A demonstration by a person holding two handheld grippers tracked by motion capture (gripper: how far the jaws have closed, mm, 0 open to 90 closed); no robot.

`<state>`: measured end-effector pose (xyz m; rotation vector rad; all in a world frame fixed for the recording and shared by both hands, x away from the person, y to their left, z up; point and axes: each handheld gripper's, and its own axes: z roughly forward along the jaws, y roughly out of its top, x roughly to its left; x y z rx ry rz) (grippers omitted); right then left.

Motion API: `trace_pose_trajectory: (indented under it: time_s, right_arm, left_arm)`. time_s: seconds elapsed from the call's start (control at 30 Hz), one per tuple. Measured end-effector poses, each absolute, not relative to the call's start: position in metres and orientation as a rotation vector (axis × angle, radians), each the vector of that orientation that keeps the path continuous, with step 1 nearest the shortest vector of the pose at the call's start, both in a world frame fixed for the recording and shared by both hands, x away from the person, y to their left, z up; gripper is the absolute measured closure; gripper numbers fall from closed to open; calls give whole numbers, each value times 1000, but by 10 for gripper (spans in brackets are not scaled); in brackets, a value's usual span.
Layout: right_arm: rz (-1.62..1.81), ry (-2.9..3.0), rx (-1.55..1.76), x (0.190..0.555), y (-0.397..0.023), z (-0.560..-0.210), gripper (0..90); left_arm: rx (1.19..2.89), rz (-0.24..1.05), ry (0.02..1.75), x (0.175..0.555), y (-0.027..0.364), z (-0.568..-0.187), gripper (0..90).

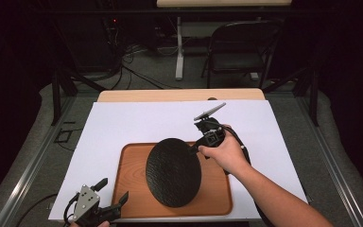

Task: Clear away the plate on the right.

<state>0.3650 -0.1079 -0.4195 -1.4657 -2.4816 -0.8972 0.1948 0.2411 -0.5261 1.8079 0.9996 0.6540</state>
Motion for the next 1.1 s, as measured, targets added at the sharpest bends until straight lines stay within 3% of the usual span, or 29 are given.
trace_pose_trajectory:
  time_s: [0.73, 1.1]
  right_arm:
    - [-842, -2462, -1535, 367, -122, -436, 853]
    - [-801, -2422, -1579, 376, -138, -463, 829]
  left_arm:
    - [1809, 653, 1002, 195, 241, -526, 163]
    - [1809, 653, 1001, 195, 241, -526, 163]
